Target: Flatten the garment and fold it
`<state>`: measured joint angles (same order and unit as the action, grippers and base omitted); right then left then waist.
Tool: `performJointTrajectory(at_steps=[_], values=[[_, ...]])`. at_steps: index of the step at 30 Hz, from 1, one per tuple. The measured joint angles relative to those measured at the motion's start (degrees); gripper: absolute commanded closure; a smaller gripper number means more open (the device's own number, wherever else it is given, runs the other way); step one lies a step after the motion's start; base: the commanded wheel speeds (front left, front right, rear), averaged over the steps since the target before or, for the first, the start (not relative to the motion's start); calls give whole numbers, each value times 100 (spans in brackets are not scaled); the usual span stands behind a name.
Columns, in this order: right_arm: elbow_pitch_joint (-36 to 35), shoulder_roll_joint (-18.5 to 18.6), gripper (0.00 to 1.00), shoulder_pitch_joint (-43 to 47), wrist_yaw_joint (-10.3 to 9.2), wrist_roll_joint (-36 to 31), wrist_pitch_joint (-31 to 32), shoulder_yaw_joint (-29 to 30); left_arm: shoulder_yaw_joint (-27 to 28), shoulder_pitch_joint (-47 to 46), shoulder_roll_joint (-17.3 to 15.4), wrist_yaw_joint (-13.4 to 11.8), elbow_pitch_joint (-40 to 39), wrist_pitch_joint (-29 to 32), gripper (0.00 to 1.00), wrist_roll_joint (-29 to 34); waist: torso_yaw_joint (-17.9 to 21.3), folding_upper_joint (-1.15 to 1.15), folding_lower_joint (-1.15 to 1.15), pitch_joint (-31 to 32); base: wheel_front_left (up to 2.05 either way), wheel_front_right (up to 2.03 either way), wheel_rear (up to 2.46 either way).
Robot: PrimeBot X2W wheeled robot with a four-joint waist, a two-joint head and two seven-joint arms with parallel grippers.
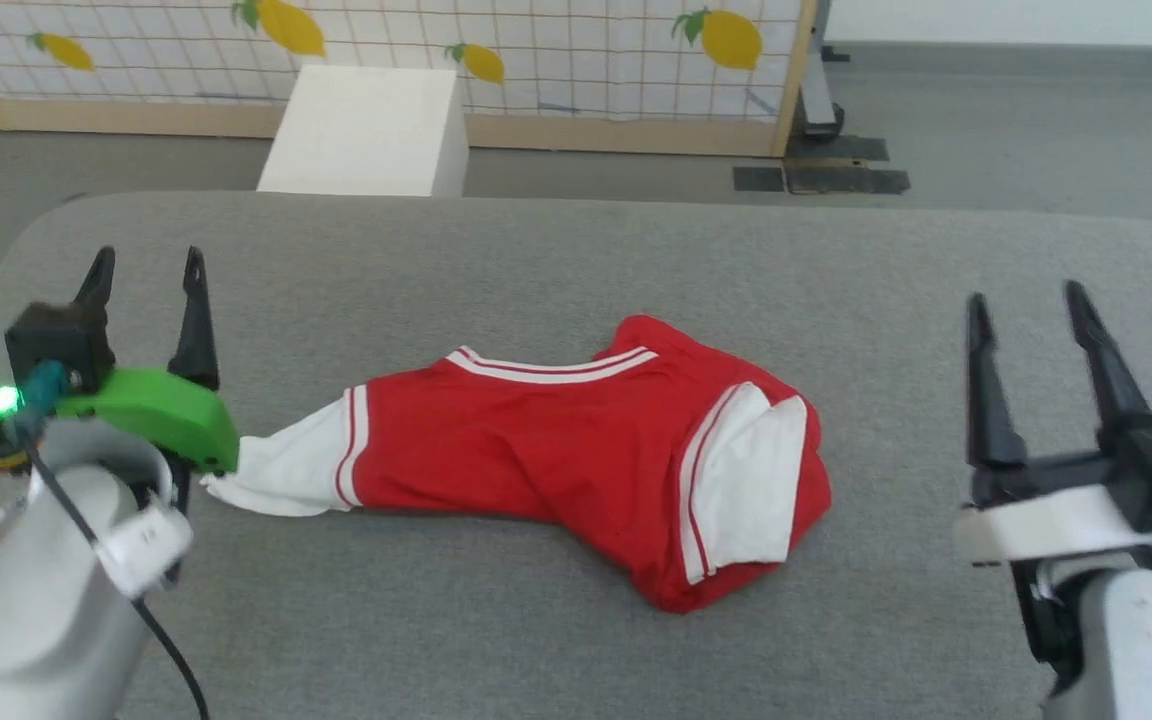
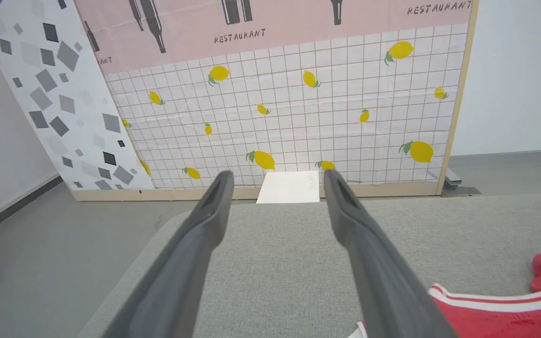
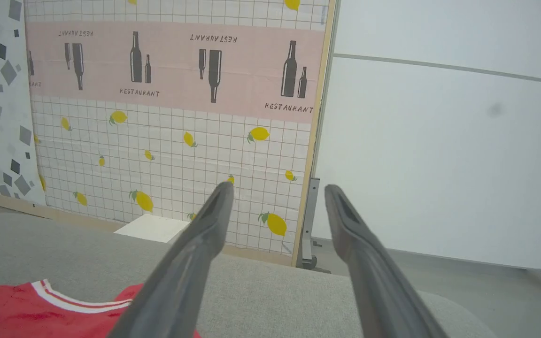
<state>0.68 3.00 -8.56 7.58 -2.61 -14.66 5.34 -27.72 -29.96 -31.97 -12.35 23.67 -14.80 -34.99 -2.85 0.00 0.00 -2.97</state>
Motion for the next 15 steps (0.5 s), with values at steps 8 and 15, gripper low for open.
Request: performJointTrajectory(at_steps=[8,15], values=[[1038,840,0,-1099,0,-10,209,-1226,1697,1912,733,-382,-2001,0,0,1555,-138,0,0,83,0,0,0],[1792,1763,0,-2223,0,1444,2374,-3230,1936,2619,1396,-218,-2228,0,0,2303,-152,0,0,46,0,0,0]])
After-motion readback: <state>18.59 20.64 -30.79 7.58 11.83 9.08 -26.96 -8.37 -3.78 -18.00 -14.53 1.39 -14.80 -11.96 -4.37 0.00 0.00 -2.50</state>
